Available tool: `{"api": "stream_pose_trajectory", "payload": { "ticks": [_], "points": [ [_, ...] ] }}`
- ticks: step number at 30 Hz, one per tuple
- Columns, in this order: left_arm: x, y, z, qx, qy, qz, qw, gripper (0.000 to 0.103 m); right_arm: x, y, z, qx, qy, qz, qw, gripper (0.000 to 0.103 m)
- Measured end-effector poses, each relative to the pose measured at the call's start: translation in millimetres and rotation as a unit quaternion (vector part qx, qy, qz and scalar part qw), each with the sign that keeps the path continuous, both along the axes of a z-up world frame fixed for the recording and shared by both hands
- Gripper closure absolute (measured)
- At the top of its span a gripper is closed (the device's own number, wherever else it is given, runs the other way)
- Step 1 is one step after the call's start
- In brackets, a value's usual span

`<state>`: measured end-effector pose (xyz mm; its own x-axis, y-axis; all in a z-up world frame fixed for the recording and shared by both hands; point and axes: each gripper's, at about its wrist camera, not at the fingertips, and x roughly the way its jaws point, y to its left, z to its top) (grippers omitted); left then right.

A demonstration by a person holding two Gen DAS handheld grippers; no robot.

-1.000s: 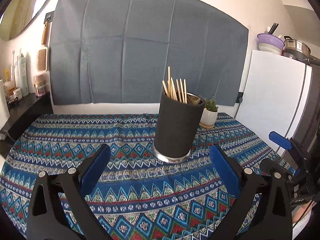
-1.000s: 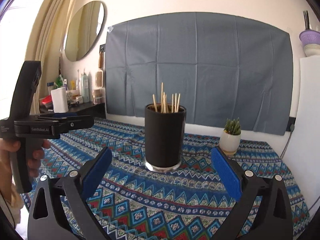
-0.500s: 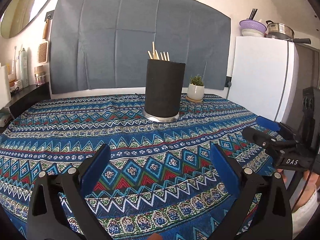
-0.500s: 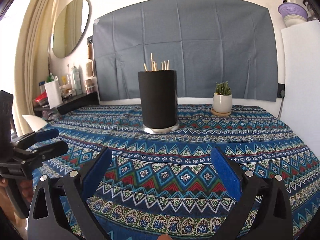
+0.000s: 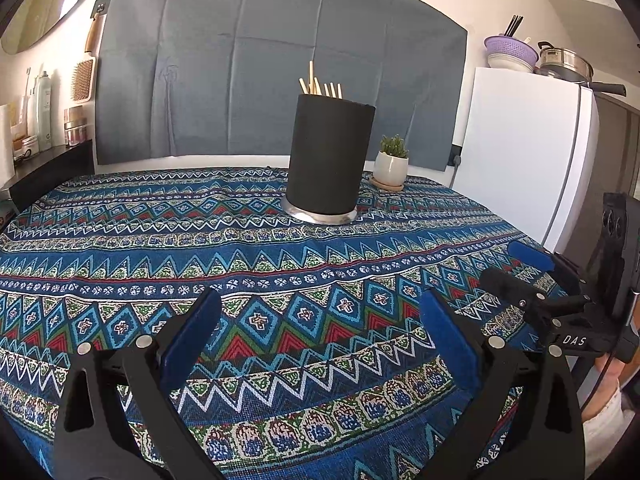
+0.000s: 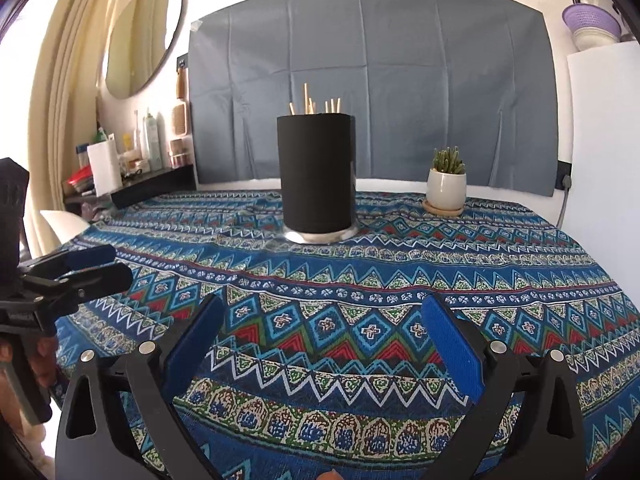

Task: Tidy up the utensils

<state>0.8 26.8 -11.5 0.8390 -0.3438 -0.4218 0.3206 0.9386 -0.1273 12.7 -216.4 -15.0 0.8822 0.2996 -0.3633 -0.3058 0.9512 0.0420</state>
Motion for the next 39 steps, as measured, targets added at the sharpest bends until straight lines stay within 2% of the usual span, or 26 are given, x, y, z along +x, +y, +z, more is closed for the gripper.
{"api": "stream_pose_trajectory", "payload": {
  "ticks": [7,16,25,39],
  "points": [
    [0,-9,-2,0.031,0.007,0.016,0.9994,0.006,0,-3,0,0.012,0.003,-0.001,1.0,0.008],
    [1,-7,-2,0.027,0.015,0.024,0.9992,0.006,-2,4,0,-0.008,-0.004,0.001,1.0,0.008],
    [-3,-10,-2,0.034,0.001,0.018,0.9992,0.006,-7,11,-1,-0.03,-0.015,-0.001,0.999,0.008],
    [-4,-10,-1,0.038,-0.003,0.014,0.9992,0.006,-7,8,0,-0.026,-0.018,-0.003,1.0,0.008]
  ]
}}
